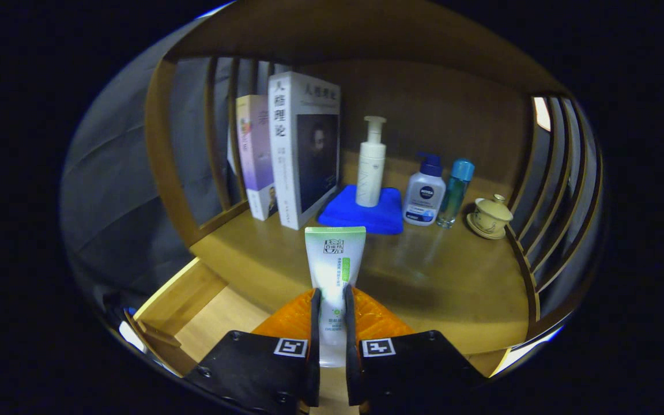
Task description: Pull open the drawer, take out the items inside it, and place them on the countertop above the cabinet.
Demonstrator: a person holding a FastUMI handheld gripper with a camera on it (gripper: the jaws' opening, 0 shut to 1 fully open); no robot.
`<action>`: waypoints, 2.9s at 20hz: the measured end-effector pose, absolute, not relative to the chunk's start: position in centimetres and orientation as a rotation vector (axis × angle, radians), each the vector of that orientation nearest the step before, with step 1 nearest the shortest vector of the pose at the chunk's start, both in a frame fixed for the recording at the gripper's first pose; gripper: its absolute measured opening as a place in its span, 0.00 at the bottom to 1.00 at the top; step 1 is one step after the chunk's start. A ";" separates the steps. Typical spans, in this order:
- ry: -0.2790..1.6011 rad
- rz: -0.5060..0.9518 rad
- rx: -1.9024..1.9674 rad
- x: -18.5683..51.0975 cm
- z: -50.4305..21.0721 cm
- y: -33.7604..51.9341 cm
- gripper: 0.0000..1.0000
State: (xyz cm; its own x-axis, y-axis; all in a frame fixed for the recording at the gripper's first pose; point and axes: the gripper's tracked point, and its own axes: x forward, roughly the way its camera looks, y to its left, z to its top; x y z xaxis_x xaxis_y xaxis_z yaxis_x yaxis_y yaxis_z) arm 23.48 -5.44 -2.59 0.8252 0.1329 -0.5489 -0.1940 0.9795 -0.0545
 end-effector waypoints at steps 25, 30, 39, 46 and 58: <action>0.120 -0.067 -0.136 10.8 3.5 -6.0 0.98; 0.039 -0.096 -0.091 5.3 1.7 -4.2 0.98; -0.015 -0.107 -0.131 -1.3 -1.5 -2.9 0.98; 0.012 -0.066 -0.080 -6.2 -6.8 -1.1 0.98; 0.239 -0.077 -0.083 -6.4 -17.0 -1.3 0.98</action>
State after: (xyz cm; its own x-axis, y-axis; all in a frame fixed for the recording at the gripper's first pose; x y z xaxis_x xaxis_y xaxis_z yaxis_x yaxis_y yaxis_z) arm -6.44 -1.29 -17.04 0.9687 -0.0863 -0.2329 0.0665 0.9936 -0.0912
